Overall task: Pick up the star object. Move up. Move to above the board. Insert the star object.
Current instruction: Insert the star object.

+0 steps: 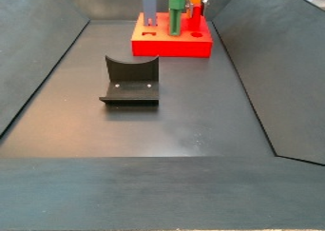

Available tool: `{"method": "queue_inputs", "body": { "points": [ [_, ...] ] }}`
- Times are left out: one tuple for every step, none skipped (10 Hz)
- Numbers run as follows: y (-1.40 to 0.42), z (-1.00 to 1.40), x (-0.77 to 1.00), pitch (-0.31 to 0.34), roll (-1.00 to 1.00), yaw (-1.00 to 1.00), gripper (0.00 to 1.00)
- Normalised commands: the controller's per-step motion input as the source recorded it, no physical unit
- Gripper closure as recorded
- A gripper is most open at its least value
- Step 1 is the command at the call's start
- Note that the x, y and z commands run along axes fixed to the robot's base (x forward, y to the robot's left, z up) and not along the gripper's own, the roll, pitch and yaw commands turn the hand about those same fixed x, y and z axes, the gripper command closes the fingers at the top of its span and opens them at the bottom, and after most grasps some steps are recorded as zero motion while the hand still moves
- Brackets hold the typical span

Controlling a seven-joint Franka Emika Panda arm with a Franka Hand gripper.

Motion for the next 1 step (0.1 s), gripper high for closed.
{"method": "queue_inputs", "body": {
  "points": [
    [0.01,0.0,0.0,0.0,0.04,0.0,1.0]
  ]
}}
